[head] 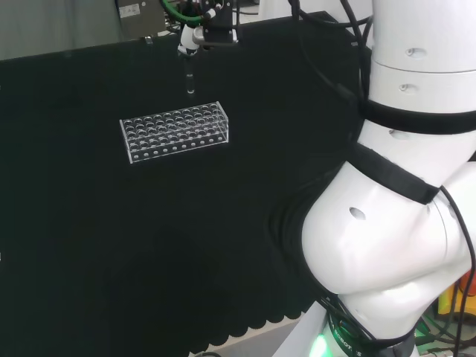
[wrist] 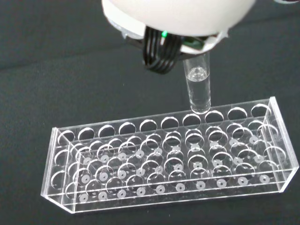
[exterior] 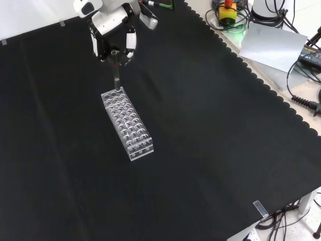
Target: Put the test tube back in the rack.
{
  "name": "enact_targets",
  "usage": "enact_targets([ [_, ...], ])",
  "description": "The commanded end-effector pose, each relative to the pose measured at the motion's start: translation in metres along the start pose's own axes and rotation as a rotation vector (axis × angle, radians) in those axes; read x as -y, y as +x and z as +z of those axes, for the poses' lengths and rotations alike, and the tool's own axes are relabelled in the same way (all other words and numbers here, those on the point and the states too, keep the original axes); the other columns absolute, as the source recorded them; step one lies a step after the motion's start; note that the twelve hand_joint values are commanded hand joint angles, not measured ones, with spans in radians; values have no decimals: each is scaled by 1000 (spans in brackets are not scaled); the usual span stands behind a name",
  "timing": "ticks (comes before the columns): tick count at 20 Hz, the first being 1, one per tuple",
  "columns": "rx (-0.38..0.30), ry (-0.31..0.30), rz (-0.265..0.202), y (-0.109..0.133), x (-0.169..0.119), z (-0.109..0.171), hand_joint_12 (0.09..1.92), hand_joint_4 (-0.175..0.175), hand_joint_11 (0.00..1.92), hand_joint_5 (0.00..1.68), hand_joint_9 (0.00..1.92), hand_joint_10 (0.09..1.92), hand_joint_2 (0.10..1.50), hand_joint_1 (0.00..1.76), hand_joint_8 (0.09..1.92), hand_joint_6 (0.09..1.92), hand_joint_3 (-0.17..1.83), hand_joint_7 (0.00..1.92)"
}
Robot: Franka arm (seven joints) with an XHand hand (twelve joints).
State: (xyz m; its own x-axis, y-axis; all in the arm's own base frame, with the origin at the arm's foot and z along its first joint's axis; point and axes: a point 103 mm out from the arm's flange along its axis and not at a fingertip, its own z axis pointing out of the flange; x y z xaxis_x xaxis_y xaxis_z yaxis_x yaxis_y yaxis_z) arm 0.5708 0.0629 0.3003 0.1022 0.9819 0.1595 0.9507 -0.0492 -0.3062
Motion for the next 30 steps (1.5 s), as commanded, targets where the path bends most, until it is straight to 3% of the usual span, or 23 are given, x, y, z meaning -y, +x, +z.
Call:
enact_targets([
  [1, -3, 28, -13, 3, -7, 17, 957, -175, 1139, 1245, 1545, 666, 599, 1317, 736, 727, 771, 1300],
  [18, -11, 84, -9, 0, -33, 52, 957, -175, 1138, 1246, 1544, 666, 597, 1318, 735, 726, 774, 1301],
  [30, -25, 99, 4, -12, -39, 58, 957, -175, 1137, 1246, 1545, 666, 597, 1318, 734, 726, 774, 1301],
])
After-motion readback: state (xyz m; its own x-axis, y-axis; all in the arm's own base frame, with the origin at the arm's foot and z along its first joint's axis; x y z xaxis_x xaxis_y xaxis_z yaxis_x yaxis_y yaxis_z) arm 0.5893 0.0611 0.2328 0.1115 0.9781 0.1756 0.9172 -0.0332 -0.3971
